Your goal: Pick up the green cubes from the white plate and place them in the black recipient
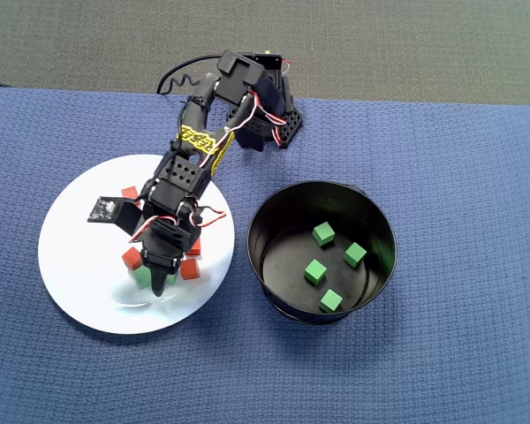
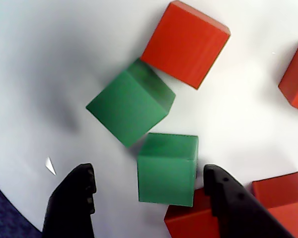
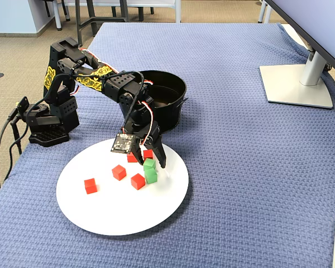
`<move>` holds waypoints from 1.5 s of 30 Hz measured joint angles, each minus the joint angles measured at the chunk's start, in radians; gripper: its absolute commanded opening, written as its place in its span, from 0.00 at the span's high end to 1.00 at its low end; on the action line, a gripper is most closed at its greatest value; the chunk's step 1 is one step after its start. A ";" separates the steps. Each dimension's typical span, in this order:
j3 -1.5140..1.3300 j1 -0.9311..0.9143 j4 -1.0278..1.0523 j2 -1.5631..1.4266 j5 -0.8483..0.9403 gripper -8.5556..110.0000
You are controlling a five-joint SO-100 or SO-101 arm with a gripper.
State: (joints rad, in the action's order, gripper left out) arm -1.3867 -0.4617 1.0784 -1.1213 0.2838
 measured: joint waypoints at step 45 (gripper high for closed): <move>-0.137 0.453 0.123 -0.661 -0.207 0.93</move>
State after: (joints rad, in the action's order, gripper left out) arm -1.5232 -0.0092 1.2011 -1.7825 0.0767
